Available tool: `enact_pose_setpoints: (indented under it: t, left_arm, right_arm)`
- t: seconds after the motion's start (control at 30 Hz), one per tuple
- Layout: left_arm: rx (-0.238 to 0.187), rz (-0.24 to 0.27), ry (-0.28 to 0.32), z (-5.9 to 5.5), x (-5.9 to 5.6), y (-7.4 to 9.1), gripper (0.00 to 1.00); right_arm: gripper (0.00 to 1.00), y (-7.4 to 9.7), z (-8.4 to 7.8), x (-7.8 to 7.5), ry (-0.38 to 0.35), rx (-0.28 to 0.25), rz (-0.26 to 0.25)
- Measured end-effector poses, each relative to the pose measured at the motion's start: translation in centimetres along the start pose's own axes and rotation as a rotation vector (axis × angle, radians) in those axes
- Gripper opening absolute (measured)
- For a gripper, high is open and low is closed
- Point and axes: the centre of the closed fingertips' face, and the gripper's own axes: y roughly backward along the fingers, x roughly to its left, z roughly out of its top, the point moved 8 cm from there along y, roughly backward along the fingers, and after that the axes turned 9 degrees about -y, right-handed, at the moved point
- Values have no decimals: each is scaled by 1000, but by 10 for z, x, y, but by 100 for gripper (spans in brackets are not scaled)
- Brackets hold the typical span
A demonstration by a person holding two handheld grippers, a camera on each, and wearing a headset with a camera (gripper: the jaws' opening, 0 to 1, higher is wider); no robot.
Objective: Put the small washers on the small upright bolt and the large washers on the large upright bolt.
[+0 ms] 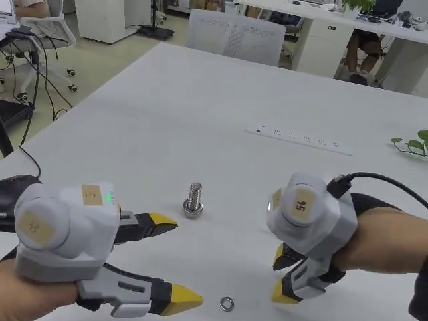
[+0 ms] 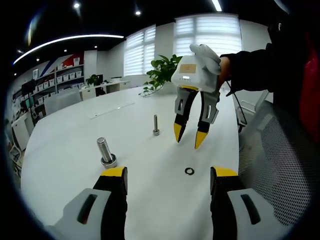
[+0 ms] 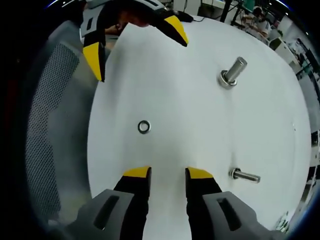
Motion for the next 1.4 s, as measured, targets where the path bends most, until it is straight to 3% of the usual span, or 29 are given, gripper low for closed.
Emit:
enact_pose_setpoints:
  t: [0.8, 1.4]
  left_arm:
    - [-5, 12, -4, -1, 0, 4, 66]
    - [-11, 24, -3, 2, -2, 10, 66]
  right_arm:
    - [27, -19, 39, 28, 113, -8, 53]
    - [26, -27, 42, 34, 135, 20, 69]
